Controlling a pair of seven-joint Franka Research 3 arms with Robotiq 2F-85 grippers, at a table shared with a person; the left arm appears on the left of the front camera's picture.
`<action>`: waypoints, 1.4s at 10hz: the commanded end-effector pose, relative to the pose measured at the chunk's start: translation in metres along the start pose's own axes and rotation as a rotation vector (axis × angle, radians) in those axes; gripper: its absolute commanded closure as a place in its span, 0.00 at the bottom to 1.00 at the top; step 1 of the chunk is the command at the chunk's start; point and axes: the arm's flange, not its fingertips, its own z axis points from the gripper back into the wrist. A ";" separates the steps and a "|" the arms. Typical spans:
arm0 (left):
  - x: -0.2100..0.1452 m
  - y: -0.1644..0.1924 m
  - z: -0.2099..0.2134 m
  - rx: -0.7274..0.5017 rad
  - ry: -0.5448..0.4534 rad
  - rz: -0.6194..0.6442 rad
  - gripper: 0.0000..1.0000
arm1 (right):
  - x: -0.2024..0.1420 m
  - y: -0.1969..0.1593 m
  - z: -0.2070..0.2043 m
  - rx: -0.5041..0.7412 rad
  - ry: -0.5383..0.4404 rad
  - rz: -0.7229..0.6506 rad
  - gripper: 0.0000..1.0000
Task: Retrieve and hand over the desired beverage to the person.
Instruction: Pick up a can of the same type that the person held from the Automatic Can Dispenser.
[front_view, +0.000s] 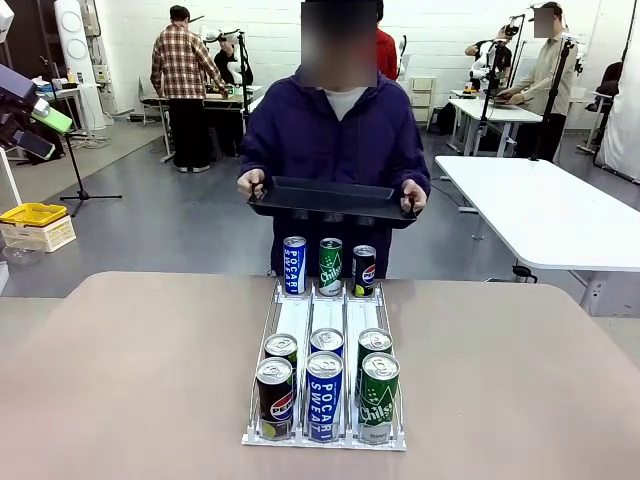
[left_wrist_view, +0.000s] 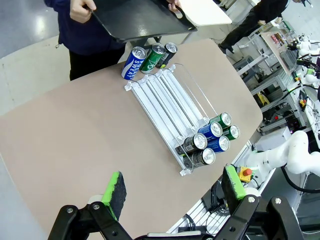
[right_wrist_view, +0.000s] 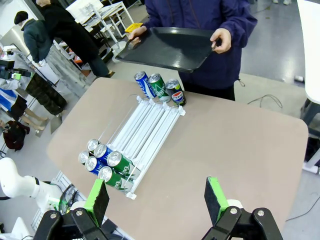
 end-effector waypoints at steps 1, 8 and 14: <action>0.001 0.000 0.001 -0.014 -0.005 -0.010 0.00 | 0.002 -0.001 -0.003 0.030 -0.010 0.008 0.00; 0.001 0.000 0.001 -0.014 -0.005 -0.010 0.00 | 0.002 -0.001 -0.003 0.030 -0.010 0.008 0.00; 0.001 0.000 0.001 -0.014 -0.005 -0.010 0.00 | 0.002 -0.001 -0.003 0.030 -0.010 0.008 0.00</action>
